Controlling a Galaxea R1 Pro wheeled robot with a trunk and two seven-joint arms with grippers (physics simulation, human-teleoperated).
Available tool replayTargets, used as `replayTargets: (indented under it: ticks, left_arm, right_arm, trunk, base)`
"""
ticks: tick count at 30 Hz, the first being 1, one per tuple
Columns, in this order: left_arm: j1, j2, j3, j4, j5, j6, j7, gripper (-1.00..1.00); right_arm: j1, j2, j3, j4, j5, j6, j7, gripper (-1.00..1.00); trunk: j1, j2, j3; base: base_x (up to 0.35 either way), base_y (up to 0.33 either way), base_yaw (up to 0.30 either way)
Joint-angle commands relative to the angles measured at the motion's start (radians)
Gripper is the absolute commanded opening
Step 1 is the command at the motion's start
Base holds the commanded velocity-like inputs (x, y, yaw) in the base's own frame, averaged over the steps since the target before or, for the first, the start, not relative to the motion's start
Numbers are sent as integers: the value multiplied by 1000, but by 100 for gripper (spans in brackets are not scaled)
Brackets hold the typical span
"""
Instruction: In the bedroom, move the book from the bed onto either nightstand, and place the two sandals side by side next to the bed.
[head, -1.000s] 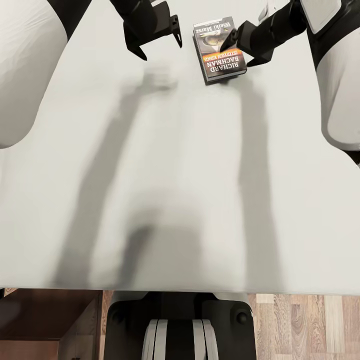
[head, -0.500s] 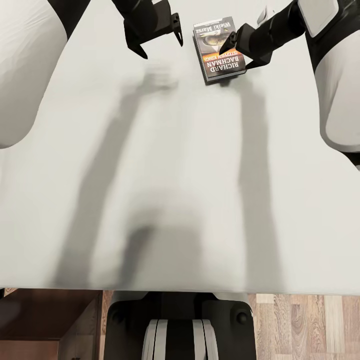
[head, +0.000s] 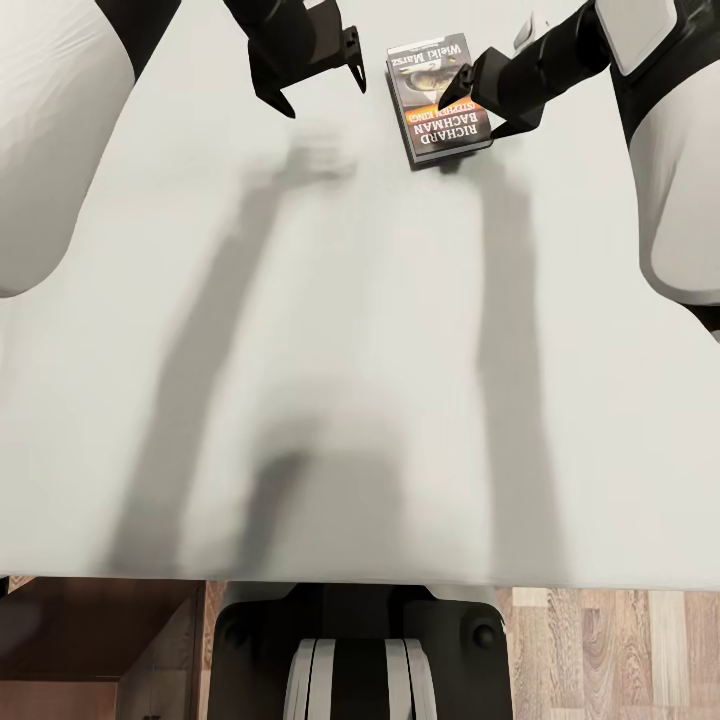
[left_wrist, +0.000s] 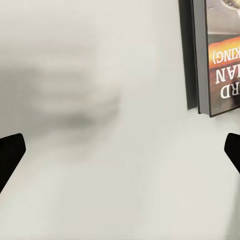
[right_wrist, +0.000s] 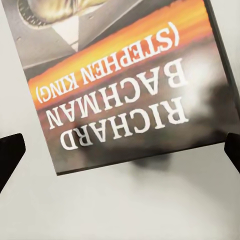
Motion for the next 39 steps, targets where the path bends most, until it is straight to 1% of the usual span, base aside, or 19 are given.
replayTargets:
  ticks: [1,11,24,39]
  left_arm:
    - [-1,1,-6,-1,11,0,8,100]
    - [-1,1,-6,-1,11,0,8,100]
    - [0,1,-6,-1,11,0,8,100]
    - [0,1,-6,-1,11,0,7,100]
  right_arm:
    - [0,1,-5,-1,6,4,4,100]
    - [0,-1,-6,-1,6,4,4,100]
    - [0,-9,-4,-1,6,4,5,100]
    - [0,-9,1,-1,7,4,5,100]
  trunk:
    - [0,0,0]
    - [0,0,0]
    - [0,0,0]
    - [0,0,0]
  base:
    - [0,0,0]
    - [0,0,0]
    - [0,0,0]
    - [0,0,0]
